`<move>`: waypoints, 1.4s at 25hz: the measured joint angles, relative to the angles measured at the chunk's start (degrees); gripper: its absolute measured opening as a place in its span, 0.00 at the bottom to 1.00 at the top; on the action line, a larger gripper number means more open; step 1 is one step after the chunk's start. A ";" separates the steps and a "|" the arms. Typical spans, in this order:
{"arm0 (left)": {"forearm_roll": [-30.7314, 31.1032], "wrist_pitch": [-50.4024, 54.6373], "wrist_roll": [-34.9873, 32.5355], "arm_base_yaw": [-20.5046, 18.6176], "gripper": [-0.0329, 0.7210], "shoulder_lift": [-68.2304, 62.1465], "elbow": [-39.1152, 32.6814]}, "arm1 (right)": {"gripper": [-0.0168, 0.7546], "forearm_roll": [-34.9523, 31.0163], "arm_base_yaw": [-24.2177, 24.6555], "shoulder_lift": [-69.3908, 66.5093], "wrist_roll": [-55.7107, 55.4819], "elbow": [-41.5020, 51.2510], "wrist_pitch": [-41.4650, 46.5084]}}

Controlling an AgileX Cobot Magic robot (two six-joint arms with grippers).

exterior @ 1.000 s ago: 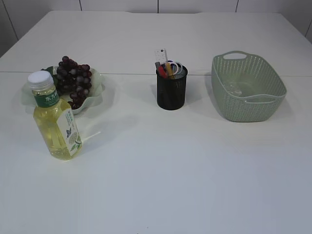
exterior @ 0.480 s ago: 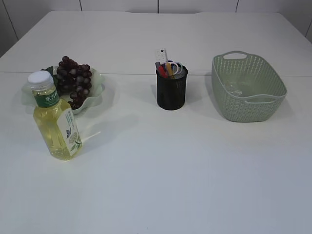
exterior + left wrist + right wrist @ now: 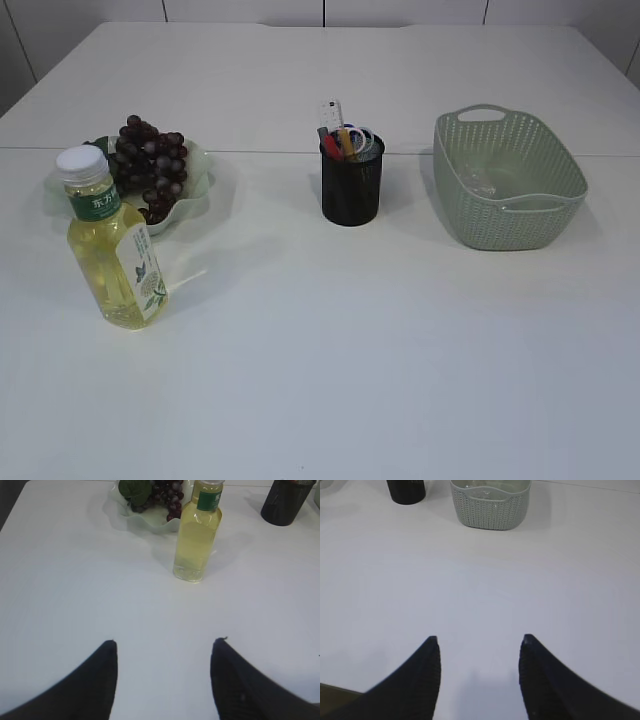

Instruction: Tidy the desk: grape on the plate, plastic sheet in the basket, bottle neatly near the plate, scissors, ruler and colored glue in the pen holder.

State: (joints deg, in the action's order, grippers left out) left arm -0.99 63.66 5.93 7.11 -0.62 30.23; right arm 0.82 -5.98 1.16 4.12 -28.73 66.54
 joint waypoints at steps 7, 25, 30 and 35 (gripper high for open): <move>0.03 -0.08 -0.13 0.00 0.62 0.00 0.00 | 0.55 0.10 0.00 0.00 0.03 0.00 -0.09; -0.87 -0.08 -0.13 0.00 0.62 0.00 0.00 | 0.55 -0.11 7.67 0.00 0.13 0.00 -0.22; -0.87 -0.08 -0.28 0.00 0.62 0.00 0.00 | 0.55 -0.11 7.67 0.00 0.13 0.00 -0.22; -0.87 -0.08 -0.89 0.00 0.62 0.00 0.00 | 0.55 -0.11 7.67 0.00 0.13 0.00 -0.22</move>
